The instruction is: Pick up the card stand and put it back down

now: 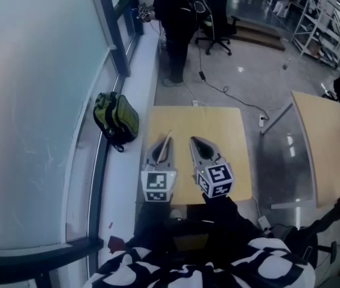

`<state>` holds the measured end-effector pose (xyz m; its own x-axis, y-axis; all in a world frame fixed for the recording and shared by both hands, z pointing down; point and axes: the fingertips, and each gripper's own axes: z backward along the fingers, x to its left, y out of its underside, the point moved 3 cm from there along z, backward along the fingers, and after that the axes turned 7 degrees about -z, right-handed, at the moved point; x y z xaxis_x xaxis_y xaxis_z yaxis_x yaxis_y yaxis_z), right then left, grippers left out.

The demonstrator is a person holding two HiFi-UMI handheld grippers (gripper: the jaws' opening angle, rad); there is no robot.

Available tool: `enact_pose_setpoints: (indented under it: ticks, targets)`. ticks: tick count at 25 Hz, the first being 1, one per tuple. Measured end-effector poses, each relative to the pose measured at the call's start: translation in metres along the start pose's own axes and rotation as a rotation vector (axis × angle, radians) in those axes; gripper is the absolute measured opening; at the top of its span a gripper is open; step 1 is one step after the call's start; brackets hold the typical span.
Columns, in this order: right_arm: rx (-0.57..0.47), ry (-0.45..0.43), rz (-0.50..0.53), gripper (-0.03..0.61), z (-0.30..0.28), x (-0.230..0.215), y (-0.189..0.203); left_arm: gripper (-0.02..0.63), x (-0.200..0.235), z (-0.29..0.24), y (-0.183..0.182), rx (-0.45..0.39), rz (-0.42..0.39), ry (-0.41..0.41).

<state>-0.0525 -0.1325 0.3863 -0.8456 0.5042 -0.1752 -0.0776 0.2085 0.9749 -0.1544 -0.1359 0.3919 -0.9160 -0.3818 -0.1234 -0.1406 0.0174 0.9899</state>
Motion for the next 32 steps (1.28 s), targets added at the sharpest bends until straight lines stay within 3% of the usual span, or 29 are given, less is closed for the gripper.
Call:
enact_pose_setpoints:
  ticks: [21,28,32]
  targets:
    - [-0.001,0.134,-0.050,0.021,0.021,-0.054,0.005,0.020,-0.055,-0.044,-0.006,0.009,0.013,0.176]
    - [-0.012,0.245,-0.087,0.021,0.032,-0.107,0.002,0.020,-0.067,-0.064,-0.018,-0.006,0.017,0.204]
    - [-0.016,0.262,-0.100,0.021,0.034,-0.121,0.002,0.020,-0.073,-0.080,-0.025,-0.018,0.016,0.219]
